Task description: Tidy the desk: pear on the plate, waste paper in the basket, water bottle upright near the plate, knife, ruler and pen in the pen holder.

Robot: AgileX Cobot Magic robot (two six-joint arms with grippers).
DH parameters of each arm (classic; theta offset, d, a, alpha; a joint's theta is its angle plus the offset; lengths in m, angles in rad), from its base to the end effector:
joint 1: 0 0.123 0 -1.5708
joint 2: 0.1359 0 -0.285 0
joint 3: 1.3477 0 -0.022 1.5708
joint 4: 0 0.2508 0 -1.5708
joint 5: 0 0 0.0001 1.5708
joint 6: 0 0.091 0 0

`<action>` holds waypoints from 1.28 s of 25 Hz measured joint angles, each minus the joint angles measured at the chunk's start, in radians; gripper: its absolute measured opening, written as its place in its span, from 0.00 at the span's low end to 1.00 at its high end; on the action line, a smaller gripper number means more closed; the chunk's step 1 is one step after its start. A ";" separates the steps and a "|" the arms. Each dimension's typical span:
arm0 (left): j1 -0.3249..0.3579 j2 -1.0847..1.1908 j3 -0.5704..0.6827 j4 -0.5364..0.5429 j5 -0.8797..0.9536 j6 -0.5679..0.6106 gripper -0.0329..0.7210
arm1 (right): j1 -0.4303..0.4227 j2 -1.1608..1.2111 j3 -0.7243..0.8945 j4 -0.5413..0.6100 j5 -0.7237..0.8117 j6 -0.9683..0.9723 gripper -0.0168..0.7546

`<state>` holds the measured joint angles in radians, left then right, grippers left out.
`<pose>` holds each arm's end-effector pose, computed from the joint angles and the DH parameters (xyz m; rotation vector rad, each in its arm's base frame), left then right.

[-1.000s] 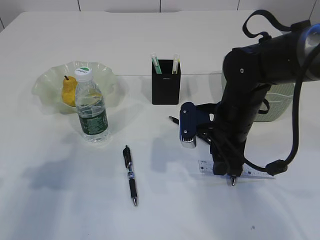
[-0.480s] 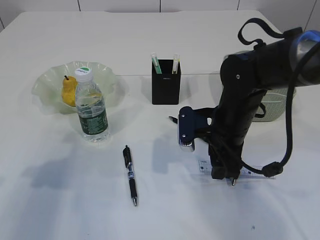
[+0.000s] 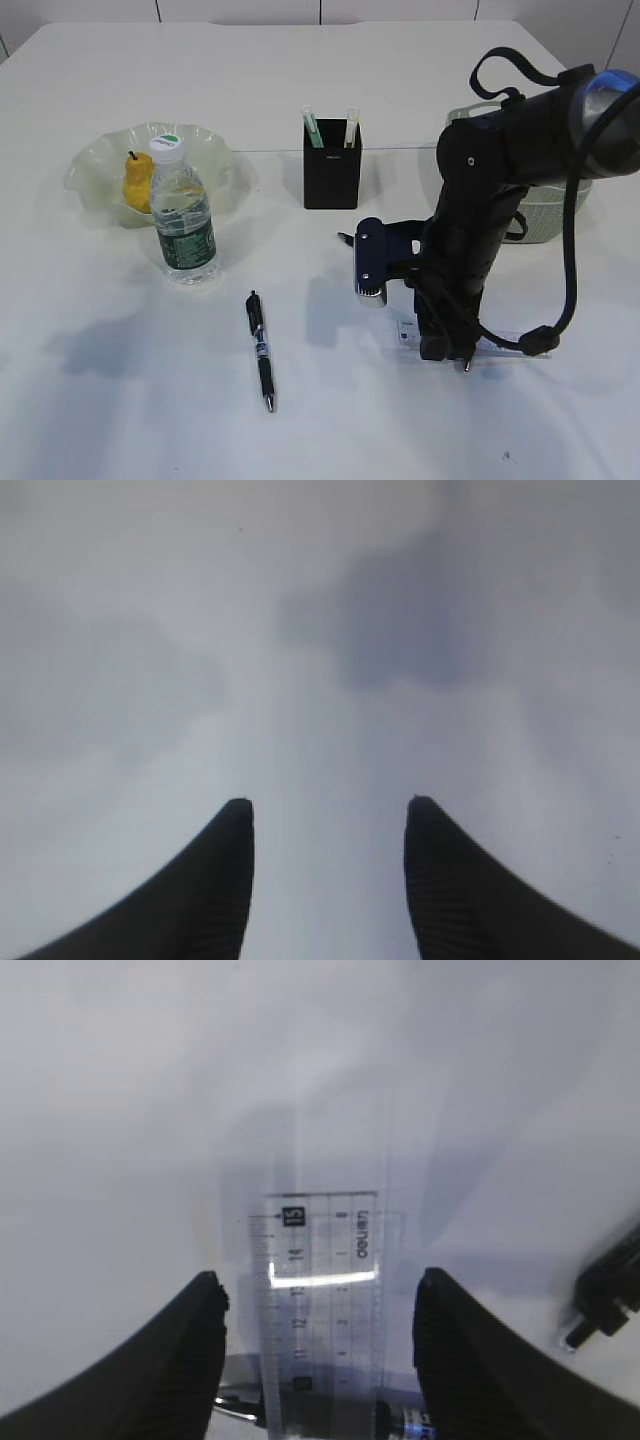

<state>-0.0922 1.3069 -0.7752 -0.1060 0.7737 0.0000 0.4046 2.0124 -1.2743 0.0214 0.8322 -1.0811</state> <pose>0.2294 -0.0280 0.2326 0.0412 2.7898 -0.1450 0.3454 0.1495 0.1367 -2.0498 2.2630 -0.0208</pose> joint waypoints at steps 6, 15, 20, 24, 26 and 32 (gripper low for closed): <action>0.000 0.000 0.000 0.000 -0.002 0.000 0.50 | 0.000 0.015 0.000 0.000 -0.007 -0.001 0.60; 0.000 0.000 0.000 0.000 -0.004 0.000 0.50 | 0.000 0.024 0.000 0.000 -0.009 -0.001 0.52; 0.000 0.000 0.000 0.000 -0.004 0.000 0.50 | 0.000 0.025 0.000 0.000 -0.009 -0.002 0.42; 0.000 0.000 0.000 0.000 -0.004 0.000 0.50 | 0.000 0.025 0.000 0.000 -0.009 -0.002 0.39; 0.000 0.000 0.000 0.000 -0.004 0.000 0.50 | 0.000 0.025 0.000 0.000 -0.005 -0.002 0.39; 0.000 0.000 0.000 0.000 -0.004 0.000 0.50 | 0.000 0.025 -0.006 0.000 0.014 -0.002 0.39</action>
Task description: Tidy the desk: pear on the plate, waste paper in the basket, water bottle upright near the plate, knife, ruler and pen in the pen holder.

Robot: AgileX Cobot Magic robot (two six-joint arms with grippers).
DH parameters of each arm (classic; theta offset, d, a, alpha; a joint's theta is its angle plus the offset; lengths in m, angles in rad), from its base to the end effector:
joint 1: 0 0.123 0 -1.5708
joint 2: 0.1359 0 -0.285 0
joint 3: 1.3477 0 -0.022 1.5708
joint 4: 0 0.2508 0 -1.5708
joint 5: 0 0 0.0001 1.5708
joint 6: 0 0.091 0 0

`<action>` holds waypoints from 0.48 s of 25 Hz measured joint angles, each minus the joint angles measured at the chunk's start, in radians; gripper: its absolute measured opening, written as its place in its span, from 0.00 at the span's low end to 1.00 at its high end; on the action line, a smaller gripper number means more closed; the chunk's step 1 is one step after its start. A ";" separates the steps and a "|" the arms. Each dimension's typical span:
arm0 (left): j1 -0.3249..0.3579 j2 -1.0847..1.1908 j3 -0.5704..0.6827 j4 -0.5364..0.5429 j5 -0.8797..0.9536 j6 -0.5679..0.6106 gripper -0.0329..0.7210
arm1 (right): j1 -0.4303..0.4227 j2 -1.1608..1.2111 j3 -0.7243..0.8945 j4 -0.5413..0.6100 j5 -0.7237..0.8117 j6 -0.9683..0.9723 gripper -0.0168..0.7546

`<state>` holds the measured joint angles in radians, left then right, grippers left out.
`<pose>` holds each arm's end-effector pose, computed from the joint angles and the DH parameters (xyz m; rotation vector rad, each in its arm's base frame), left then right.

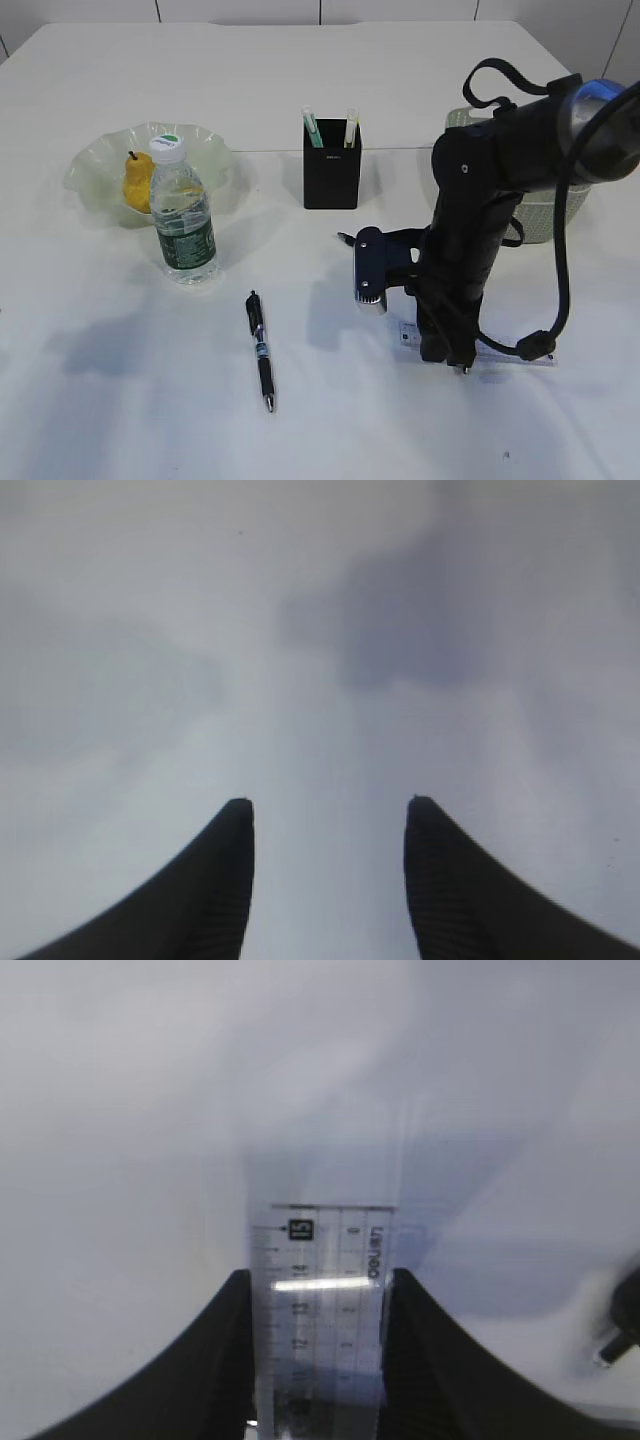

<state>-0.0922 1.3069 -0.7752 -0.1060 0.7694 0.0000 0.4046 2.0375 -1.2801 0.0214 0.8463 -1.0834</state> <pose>0.2298 -0.0280 0.2327 0.0408 2.7856 -0.1449 0.3456 0.1496 0.1284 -2.0736 2.2841 -0.0040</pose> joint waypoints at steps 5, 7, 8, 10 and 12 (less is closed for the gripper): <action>0.000 0.000 0.000 0.000 0.000 0.000 0.50 | 0.000 0.000 -0.046 0.000 0.014 0.000 0.39; 0.000 0.000 0.000 0.000 0.000 0.000 0.50 | 0.000 -0.011 -0.057 0.000 0.014 0.002 0.39; 0.000 0.000 0.000 0.000 0.000 0.000 0.50 | 0.000 -0.019 -0.061 0.000 0.014 0.002 0.39; 0.000 0.000 0.000 0.000 0.000 0.000 0.50 | 0.000 -0.036 -0.066 0.000 0.014 0.002 0.39; 0.000 0.000 0.000 0.000 0.000 0.000 0.50 | 0.000 -0.057 -0.067 0.000 0.015 0.002 0.39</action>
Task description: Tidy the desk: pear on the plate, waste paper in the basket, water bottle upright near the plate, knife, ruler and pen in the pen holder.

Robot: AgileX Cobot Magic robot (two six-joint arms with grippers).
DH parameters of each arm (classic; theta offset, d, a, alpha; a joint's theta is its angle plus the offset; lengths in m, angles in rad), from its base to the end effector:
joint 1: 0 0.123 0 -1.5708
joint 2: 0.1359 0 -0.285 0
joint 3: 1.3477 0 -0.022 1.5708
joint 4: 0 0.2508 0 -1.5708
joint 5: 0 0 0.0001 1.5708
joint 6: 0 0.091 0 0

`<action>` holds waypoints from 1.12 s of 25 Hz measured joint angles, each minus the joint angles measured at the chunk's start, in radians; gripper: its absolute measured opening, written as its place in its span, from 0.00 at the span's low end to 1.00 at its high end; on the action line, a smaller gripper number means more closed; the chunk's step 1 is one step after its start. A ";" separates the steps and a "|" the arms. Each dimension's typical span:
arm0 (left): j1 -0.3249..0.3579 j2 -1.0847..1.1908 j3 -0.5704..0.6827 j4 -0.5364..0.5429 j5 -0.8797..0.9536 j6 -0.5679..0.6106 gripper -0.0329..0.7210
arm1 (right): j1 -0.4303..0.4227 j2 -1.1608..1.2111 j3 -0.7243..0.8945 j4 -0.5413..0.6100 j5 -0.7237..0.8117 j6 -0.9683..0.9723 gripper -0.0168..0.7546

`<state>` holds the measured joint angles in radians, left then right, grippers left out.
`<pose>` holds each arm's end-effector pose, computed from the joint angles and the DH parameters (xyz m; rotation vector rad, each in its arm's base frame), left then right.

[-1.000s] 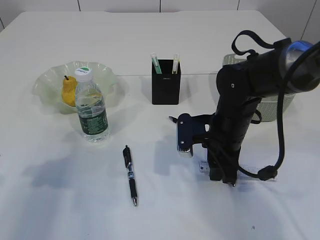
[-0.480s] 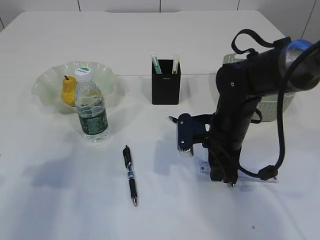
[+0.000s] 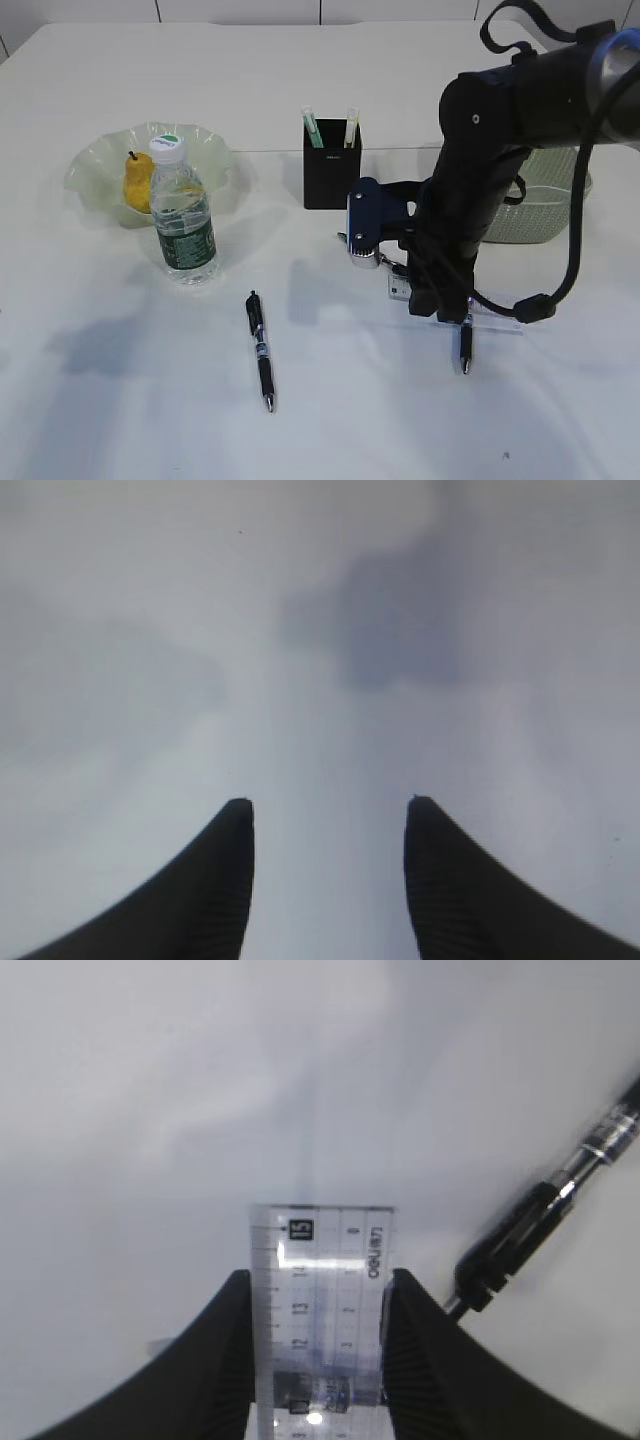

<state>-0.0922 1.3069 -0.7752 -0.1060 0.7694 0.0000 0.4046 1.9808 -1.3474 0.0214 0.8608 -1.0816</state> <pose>0.2298 -0.0280 0.2327 0.0408 2.7856 -0.1449 0.3565 0.1543 0.1653 -2.0029 2.2077 -0.0568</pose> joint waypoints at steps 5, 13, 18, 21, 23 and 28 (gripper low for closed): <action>0.000 0.000 0.000 0.000 0.002 0.000 0.50 | 0.000 -0.056 0.000 0.002 -0.003 0.000 0.39; 0.000 0.000 0.000 0.000 0.008 0.000 0.50 | 0.000 -0.153 0.000 0.012 -0.036 0.000 0.38; 0.000 0.000 0.000 0.000 0.008 0.000 0.50 | 0.000 -0.194 0.000 0.043 -0.070 0.008 0.38; 0.000 0.000 0.000 0.000 0.008 0.000 0.50 | 0.000 -0.209 0.000 0.079 -0.103 0.023 0.38; 0.000 0.000 0.000 0.000 0.012 0.000 0.50 | 0.000 -0.214 0.000 0.097 -0.136 0.042 0.38; 0.000 0.000 0.000 0.000 0.021 0.000 0.50 | 0.000 -0.229 0.000 0.164 -0.227 0.066 0.38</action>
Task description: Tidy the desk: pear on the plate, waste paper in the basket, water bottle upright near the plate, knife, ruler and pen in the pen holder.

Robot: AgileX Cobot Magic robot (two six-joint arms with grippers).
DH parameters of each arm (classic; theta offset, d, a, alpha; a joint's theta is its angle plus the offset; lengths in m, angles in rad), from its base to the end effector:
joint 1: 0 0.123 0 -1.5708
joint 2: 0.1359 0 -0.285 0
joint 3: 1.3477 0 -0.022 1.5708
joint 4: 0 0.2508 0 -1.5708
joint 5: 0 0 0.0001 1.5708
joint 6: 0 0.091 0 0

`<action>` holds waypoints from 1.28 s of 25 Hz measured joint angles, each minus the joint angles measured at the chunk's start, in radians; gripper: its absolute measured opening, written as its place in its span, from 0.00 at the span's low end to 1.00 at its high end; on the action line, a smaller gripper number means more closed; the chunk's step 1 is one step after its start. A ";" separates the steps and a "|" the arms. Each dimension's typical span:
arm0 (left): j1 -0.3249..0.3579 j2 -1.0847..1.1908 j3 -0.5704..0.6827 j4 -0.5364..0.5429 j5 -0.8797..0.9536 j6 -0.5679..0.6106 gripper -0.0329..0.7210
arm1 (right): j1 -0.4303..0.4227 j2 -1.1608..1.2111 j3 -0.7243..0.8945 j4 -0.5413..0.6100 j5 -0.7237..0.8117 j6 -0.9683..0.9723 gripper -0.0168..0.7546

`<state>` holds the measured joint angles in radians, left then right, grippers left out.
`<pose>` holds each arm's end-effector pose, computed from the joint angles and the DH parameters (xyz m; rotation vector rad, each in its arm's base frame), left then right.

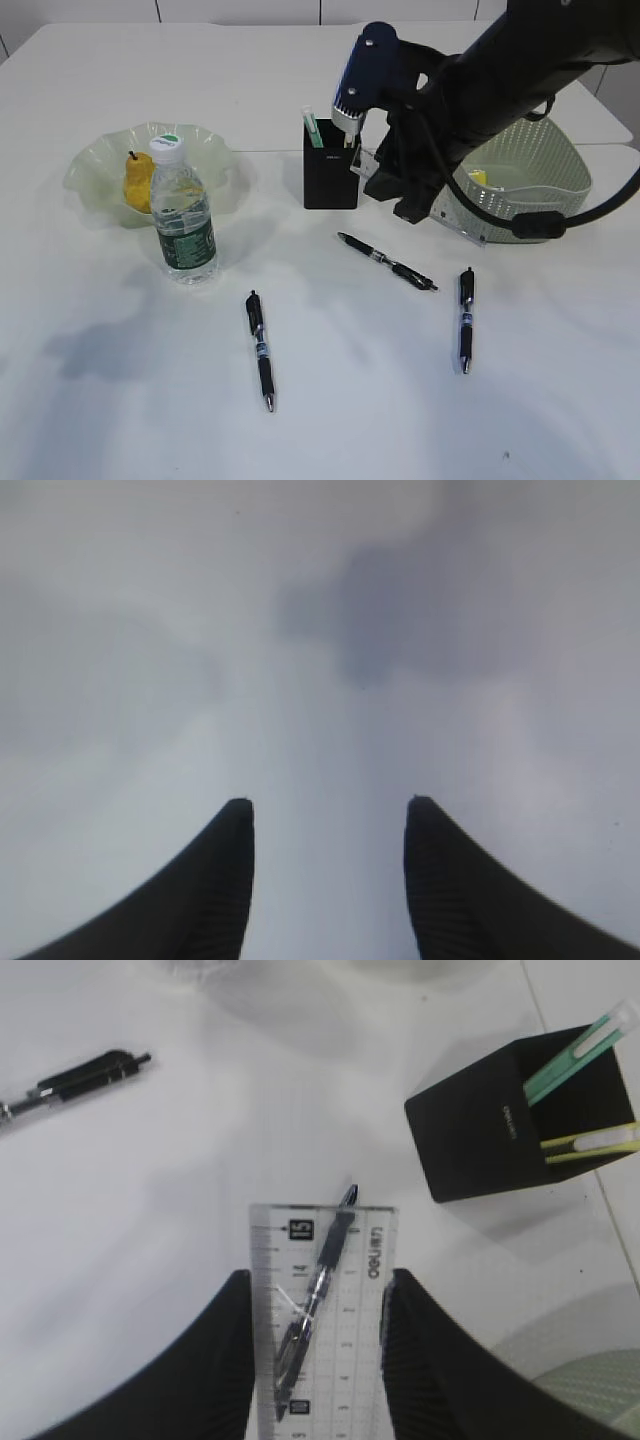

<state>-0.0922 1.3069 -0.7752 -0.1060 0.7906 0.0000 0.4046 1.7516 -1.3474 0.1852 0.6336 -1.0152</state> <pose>0.2279 -0.0280 0.2321 0.0426 2.8067 -0.1453 0.3519 0.1615 0.2633 -1.5219 1.9907 -0.0526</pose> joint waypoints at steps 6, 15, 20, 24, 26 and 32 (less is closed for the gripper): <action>0.000 0.000 0.000 0.000 0.006 0.000 0.50 | 0.000 0.000 0.000 0.131 -0.106 0.004 0.38; 0.000 0.000 0.000 0.000 0.029 0.000 0.50 | 0.000 0.000 0.000 0.242 -0.349 0.004 0.38; 0.000 0.000 0.000 -0.002 0.035 0.000 0.50 | 0.000 0.004 0.000 0.334 -0.526 0.004 0.38; 0.000 0.000 0.000 -0.002 0.035 0.000 0.50 | 0.000 0.029 0.000 0.348 -0.652 0.004 0.38; 0.000 0.000 0.000 -0.002 0.035 0.000 0.50 | 0.000 0.042 0.000 0.352 -0.701 0.004 0.38; 0.000 0.000 0.000 -0.002 0.035 0.000 0.50 | 0.000 0.102 0.000 0.356 -0.790 0.044 0.38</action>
<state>-0.0922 1.3069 -0.7752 -0.1078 0.8258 0.0000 0.4046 1.8538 -1.3474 0.5414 -0.1567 -0.9711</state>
